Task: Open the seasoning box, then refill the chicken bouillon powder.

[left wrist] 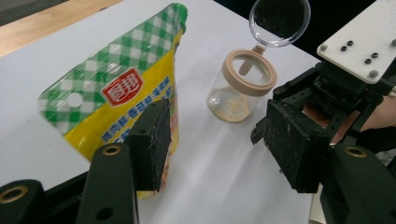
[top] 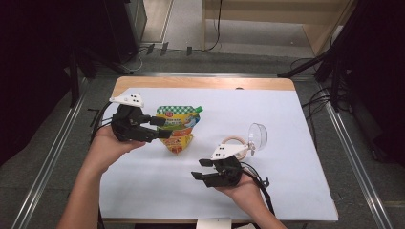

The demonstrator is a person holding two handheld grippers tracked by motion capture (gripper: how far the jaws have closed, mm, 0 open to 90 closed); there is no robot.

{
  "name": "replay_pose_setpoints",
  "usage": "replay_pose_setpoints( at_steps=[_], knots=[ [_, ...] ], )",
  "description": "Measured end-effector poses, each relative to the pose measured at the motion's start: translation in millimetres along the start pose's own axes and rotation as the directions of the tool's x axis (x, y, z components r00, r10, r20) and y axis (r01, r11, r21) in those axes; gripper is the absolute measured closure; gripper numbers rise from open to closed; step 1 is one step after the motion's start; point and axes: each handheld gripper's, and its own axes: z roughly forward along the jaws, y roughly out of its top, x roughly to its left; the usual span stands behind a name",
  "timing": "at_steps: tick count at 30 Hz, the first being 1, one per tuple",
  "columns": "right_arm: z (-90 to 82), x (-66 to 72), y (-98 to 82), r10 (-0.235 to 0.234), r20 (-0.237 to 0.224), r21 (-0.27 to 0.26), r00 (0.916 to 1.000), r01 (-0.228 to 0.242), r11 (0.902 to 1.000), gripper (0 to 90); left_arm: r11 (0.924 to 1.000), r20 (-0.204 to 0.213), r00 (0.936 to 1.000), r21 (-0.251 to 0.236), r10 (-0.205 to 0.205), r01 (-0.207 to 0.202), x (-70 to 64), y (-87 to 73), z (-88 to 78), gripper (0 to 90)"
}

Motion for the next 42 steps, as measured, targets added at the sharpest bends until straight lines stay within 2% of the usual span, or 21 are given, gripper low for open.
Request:
replay_pose_setpoints(
  at_steps=[5,7,9,12,14,17,20,24,28,31,39,41,42],
  knots=[
    [3.4,0.8,-3.1,-0.011,0.008,0.016,0.9999,0.011,0.9998,49.3,1.0000,-0.039,0.9993,-0.001,-0.002,0.002,9.3,-8.0,-10.6,41.8],
    [4.4,1.2,-3.7,-0.011,0.005,0.018,0.9999,0.011,0.9998,49.3,0.9999,-0.057,0.9982,-0.003,-0.017,0.017,15.7,-13.2,-14.7,41.8],
    [5.8,1.5,-4.1,-0.015,0.002,0.019,0.9999,0.015,0.9997,49.5,0.9994,-0.057,0.9978,-0.009,-0.033,0.032,21.5,-17.7,-15.2,42.0],
    [7.9,3.4,-4.1,-0.017,-0.010,0.027,0.9998,0.017,0.9995,51.2,0.9976,-0.064,0.9956,-0.002,-0.069,0.069,30.2,-22.9,-10.8,42.2],
    [7.9,4.3,-3.7,-0.024,-0.011,0.026,0.9997,0.024,0.9994,51.2,0.9968,-0.060,0.9951,0.003,-0.079,0.079,33.3,-25.5,-7.1,42.3],
    [7.4,5.1,-2.8,-0.022,-0.014,0.020,0.9997,0.023,0.9995,51.2,0.9972,-0.059,0.9956,0.009,-0.073,0.074,35.9,-28.6,-1.7,42.4],
    [7.8,5.2,-2.8,-0.024,-0.011,0.019,0.9996,0.024,0.9995,51.1,0.9957,-0.059,0.9941,0.010,-0.091,0.092,41.0,-32.7,3.5,42.5],
    [9.1,5.7,-3.1,-0.021,-0.012,0.027,0.9997,0.021,0.9994,50.9,0.9958,-0.048,0.9947,0.007,-0.091,0.091,46.5,-37.4,12.5,42.5],
    [9.5,4.9,-2.9,-0.027,-0.012,0.020,0.9996,0.027,0.9994,50.9,0.9953,-0.046,0.9946,0.025,-0.092,0.094,48.3,-38.9,27.8,43.6],
    [9.6,3.8,-3.2,-0.030,-0.007,0.021,0.9995,0.030,0.9993,50.9,0.9960,-0.041,0.9963,0.044,-0.076,0.078,48.0,-38.8,38.5,44.7],
    [12.4,4.2,-4.0,-0.028,-0.002,0.027,0.9996,0.028,0.9992,50.6,0.9986,-0.060,0.9970,0.016,-0.050,0.051,42.0,-33.0,54.3,49.7],
    [13.8,5.1,-4.6,-0.034,-0.009,0.026,0.9994,0.035,0.9991,50.4,0.9984,-0.052,0.9970,0.002,-0.057,0.057,41.6,-32.8,56.8,51.0],
    [14.2,5.9,-4.9,-0.035,-0.011,0.027,0.9993,0.036,0.9990,50.3,0.9984,-0.052,0.9970,0.002,-0.057,0.057,41.6,-32.8,56.8,54.3]
  ],
)
